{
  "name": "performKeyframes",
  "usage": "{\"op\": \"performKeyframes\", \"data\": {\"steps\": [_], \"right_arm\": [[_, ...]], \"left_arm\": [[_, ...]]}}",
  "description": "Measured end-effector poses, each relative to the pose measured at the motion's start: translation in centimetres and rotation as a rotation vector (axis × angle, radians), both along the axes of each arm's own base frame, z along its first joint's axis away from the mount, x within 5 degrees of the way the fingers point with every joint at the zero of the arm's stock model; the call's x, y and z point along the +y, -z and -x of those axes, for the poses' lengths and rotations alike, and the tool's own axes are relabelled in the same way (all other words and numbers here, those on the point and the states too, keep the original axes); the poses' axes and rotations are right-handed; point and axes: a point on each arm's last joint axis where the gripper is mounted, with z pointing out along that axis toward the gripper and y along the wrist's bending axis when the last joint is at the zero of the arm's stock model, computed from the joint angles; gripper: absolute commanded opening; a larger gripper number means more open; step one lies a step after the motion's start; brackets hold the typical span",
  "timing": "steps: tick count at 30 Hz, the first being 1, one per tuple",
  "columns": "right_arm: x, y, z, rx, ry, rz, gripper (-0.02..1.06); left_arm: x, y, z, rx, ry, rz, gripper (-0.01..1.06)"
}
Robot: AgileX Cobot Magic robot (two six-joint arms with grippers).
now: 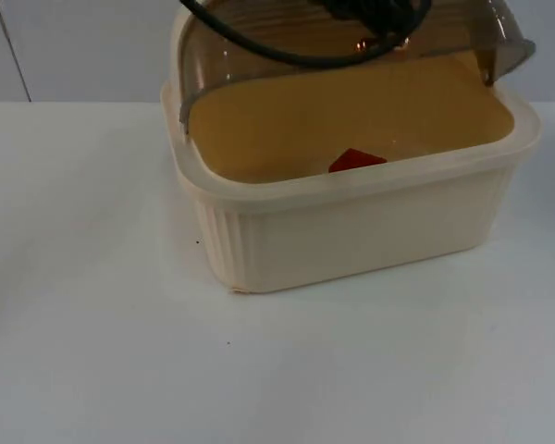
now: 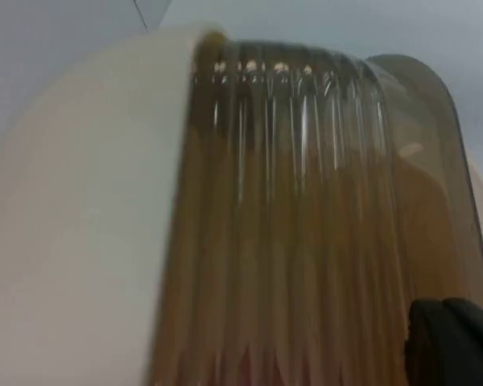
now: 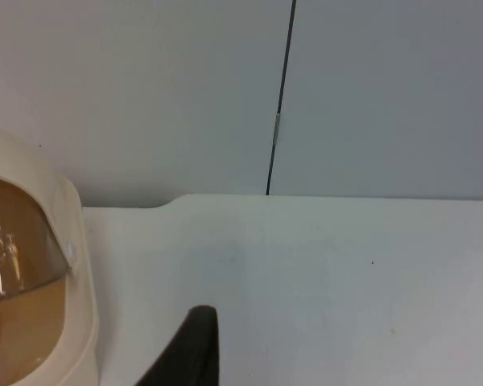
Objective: Open the box lid with the left hand, place the block into the box with the right hand, then close the box lid with the left hand.
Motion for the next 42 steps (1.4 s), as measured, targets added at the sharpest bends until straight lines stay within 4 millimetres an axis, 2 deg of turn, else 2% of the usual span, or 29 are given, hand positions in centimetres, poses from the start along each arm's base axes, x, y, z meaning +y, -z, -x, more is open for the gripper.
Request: {"op": "performKeyframes", "data": {"steps": [7,11,24,30,36,42], "right_arm": [[0.1,0.0,0.0,-0.001,-0.002,-0.012,1.05],[0.1,0.0,0.0,-0.003,-0.004,-0.025,1.05],[0.1,0.0,0.1,-0.001,-0.005,-0.026,1.05],[0.1,0.0,0.1,-0.001,-0.005,-0.026,1.05],[0.1,0.0,0.1,-0.001,-0.005,-0.026,1.05],[0.2,0.0,0.1,-0.001,-0.005,-0.031,1.05]], "left_arm": [[-0.4,1.7,1.7,0.025,-0.029,-0.023,0.0],[-1.1,3.7,2.9,0.039,-0.033,-0.056,0.0],[-1.2,5.3,4.9,-0.022,-0.138,-0.056,0.0],[-1.0,5.5,5.1,-0.019,-0.157,-0.054,0.0],[-1.3,5.3,6.2,-0.019,-0.183,-0.037,0.0],[-1.4,4.4,8.1,0.119,-0.226,0.013,0.0]]}}
